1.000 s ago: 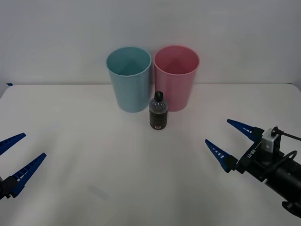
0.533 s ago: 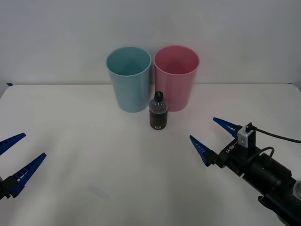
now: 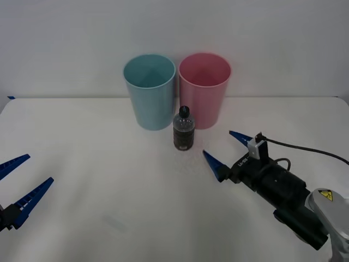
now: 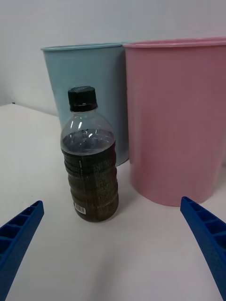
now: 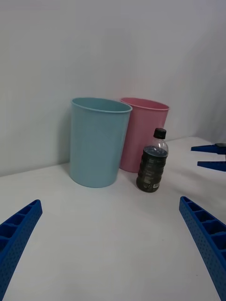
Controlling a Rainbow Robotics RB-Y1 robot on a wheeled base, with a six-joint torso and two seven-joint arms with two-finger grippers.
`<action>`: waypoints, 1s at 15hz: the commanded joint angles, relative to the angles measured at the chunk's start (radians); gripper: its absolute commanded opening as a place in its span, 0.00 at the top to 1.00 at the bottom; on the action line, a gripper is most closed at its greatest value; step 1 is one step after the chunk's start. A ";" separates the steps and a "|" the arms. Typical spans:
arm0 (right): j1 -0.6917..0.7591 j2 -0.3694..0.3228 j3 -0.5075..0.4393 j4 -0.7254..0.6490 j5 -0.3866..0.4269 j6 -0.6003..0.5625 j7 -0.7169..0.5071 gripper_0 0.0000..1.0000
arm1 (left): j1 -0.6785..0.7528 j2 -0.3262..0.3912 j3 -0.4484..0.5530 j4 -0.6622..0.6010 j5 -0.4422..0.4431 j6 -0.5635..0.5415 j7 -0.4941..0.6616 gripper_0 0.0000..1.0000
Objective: Grasp the object on the table and drop it into the matching bin: aluminum can to the light blue bin, PET bottle to the pink bin.
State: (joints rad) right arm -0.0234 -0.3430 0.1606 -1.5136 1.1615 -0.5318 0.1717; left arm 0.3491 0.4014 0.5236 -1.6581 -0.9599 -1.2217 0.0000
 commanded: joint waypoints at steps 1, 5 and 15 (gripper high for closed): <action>-0.026 0.012 0.039 0.015 0.010 0.052 -0.003 0.00 | 0.000 0.000 0.000 0.000 0.000 0.000 0.000 0.00; -0.073 0.035 0.083 0.061 0.029 0.104 -0.001 0.00 | 0.000 0.000 0.000 0.000 0.000 0.000 0.000 0.00; -0.271 0.134 0.109 0.316 0.069 0.127 0.011 0.00 | 0.000 0.000 0.000 0.000 0.000 0.000 0.000 0.00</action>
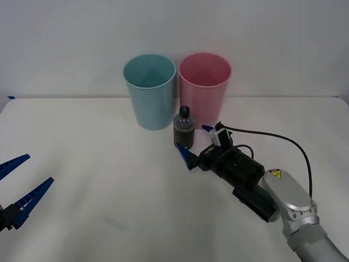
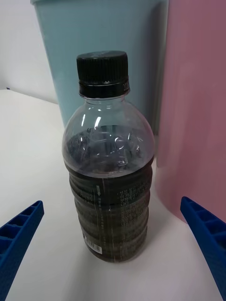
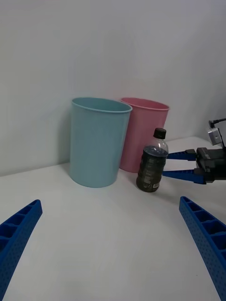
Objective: Grasp the object on the table and drop it into the matching bin: aluminum can to the light blue bin, PET bottle to the pink bin.
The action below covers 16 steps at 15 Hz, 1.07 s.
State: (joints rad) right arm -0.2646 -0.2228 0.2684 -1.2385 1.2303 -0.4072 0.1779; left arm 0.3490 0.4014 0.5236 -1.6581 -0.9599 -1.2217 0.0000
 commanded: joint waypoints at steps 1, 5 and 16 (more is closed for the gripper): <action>-0.047 0.022 0.002 0.063 0.005 0.007 0.008 0.00 | 0.000 0.000 0.000 0.000 0.000 0.000 0.000 0.00; -0.124 0.046 0.002 0.163 0.005 0.014 0.018 0.00 | 0.000 0.000 0.000 0.000 0.000 0.000 0.000 0.00; -0.173 0.059 0.002 0.228 -0.006 0.025 0.040 0.98 | 0.000 0.000 0.000 0.000 0.000 0.000 0.000 0.00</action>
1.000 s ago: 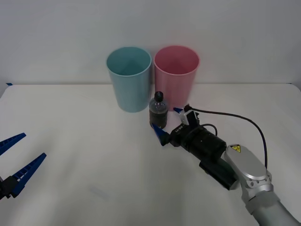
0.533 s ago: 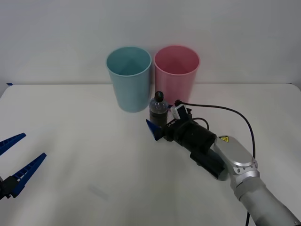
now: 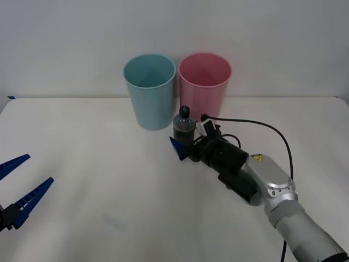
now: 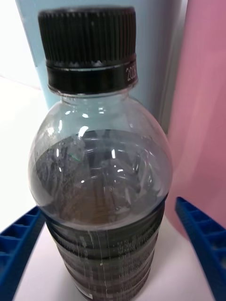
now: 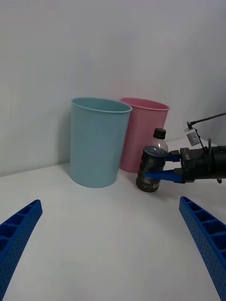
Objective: Grasp the object on the table and drop it into the matching bin: aluminum can to the light blue bin, PET bottle to the pink bin.
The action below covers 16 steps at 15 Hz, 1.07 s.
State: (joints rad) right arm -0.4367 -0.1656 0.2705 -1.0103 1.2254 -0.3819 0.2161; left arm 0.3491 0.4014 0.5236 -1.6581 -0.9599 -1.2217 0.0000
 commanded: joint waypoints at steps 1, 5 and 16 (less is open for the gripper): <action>0.001 0.000 0.001 0.001 -0.004 0.000 0.002 1.00 | 0.000 0.000 0.000 0.000 0.000 0.000 0.000 0.00; 0.001 0.000 0.001 -0.001 -0.006 -0.003 0.003 1.00 | 0.000 0.000 0.000 0.000 0.000 0.000 0.000 0.00; 0.184 -0.123 0.023 -0.280 -0.073 -0.048 -0.038 1.00 | 0.000 0.000 0.000 0.000 0.000 0.000 0.000 0.00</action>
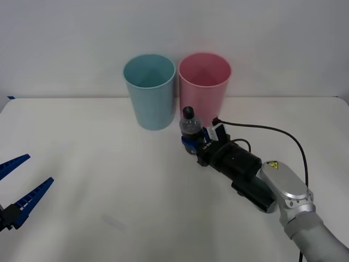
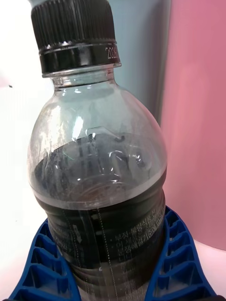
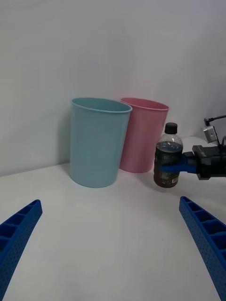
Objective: Grasp the object on the table and drop it into the matching bin: aluminum can to the light blue bin, PET bottle to the pink bin.
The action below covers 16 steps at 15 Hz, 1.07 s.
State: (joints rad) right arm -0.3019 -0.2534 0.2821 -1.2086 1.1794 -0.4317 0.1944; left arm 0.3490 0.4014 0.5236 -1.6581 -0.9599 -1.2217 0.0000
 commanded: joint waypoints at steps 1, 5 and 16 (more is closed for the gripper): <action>0.073 -0.052 0.014 -0.123 -0.037 0.005 -0.026 1.00 | 0.000 0.000 0.000 0.000 0.000 0.000 0.000 0.00; 0.187 -0.121 0.014 -0.332 -0.041 0.018 -0.167 1.00 | 0.000 0.000 0.000 0.000 0.000 0.000 0.000 0.00; 0.280 -0.314 -0.089 -0.775 -0.038 0.076 -0.579 1.00 | 0.000 0.000 0.000 0.000 0.000 0.000 0.000 0.00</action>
State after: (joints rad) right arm -0.0141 -0.5558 0.2036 -1.9664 1.1389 -0.3560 -0.3583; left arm 0.3490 0.4014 0.5236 -1.6581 -0.9599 -1.2217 0.0000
